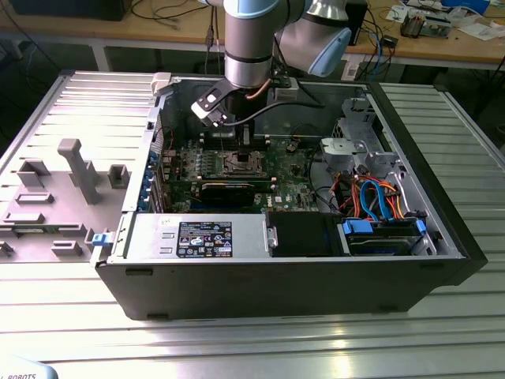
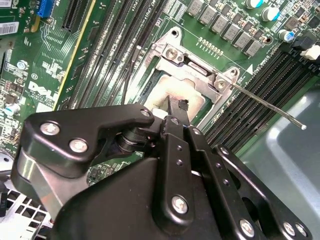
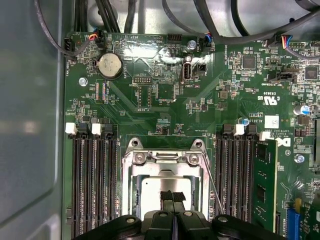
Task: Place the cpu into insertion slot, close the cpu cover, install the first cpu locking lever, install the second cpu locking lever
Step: 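Install the first cpu locking lever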
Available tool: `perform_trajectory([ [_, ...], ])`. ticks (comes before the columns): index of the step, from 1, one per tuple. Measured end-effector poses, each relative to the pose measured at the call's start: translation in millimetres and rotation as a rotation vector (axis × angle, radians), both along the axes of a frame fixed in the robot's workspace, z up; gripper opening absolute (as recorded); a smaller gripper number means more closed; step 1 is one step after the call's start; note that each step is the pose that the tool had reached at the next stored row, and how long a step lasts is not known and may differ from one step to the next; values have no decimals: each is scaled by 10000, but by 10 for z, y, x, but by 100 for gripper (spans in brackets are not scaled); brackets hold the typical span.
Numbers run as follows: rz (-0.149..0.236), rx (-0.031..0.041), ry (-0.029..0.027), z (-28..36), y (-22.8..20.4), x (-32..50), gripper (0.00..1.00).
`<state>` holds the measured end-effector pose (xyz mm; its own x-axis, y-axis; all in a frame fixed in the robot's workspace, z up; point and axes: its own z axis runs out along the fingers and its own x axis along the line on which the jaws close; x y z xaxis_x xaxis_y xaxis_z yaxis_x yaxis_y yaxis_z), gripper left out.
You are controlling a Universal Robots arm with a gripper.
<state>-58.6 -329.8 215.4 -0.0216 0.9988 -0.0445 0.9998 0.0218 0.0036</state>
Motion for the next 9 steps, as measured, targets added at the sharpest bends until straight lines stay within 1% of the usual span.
perform_trajectory([
  [9,0,-2,0,46,0,0,11],
])
